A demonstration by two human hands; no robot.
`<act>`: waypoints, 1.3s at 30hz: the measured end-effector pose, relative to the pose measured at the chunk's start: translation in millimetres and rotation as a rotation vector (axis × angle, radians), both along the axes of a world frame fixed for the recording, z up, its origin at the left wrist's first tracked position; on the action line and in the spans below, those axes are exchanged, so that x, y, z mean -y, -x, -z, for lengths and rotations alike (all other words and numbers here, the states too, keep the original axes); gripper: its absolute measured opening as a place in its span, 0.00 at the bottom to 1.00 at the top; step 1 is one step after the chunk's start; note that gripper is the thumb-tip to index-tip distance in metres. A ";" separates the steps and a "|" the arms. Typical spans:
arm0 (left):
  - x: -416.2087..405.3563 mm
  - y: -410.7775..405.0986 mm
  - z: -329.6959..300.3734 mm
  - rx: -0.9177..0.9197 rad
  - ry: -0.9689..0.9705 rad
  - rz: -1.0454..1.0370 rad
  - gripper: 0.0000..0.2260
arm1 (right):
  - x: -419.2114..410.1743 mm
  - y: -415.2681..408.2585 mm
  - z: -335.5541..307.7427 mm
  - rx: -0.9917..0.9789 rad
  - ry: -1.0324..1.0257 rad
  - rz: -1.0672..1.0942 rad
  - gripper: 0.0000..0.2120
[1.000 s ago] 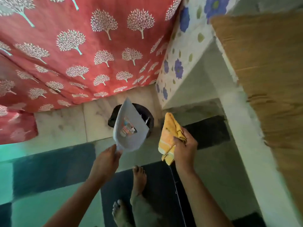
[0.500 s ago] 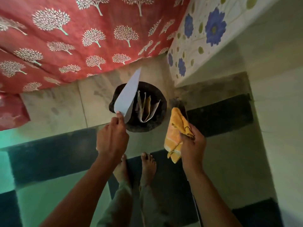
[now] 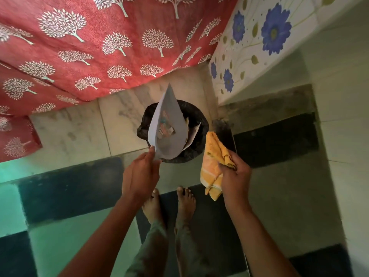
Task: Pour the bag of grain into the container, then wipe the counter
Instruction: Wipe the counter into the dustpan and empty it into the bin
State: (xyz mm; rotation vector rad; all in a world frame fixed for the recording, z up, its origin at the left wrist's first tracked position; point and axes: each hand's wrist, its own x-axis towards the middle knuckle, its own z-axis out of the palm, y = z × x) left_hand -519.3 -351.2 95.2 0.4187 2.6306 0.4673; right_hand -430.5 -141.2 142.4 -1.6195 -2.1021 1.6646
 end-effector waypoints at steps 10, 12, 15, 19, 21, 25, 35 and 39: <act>-9.0 33.3 95.0 0.633 -0.542 -0.275 0.04 | -8.7 6.8 40.5 0.039 0.011 -0.010 0.21; -9.6 42.6 114.4 0.698 -0.537 -0.237 0.06 | -10.2 6.4 52.2 0.038 0.007 -0.006 0.18; -4.3 48.0 143.1 0.742 -0.452 -0.234 0.07 | -12.1 4.5 68.3 0.050 0.010 0.001 0.18; 2.3 47.7 167.3 0.671 -0.268 -0.269 0.03 | -13.6 5.5 78.8 0.058 0.019 -0.012 0.20; 2.9 46.3 171.0 0.584 -0.126 -0.222 0.11 | -13.6 6.5 82.9 0.064 0.028 -0.021 0.20; -1.8 44.1 169.6 0.493 -0.090 -0.277 0.16 | -14.8 11.2 83.3 0.051 0.049 -0.039 0.21; -12.0 40.2 156.3 0.370 -0.013 -0.313 0.18 | -12.4 12.7 74.9 0.012 0.067 -0.066 0.22; -19.0 35.8 137.7 0.289 0.043 -0.301 0.24 | -5.4 7.9 62.1 -0.033 0.057 -0.083 0.22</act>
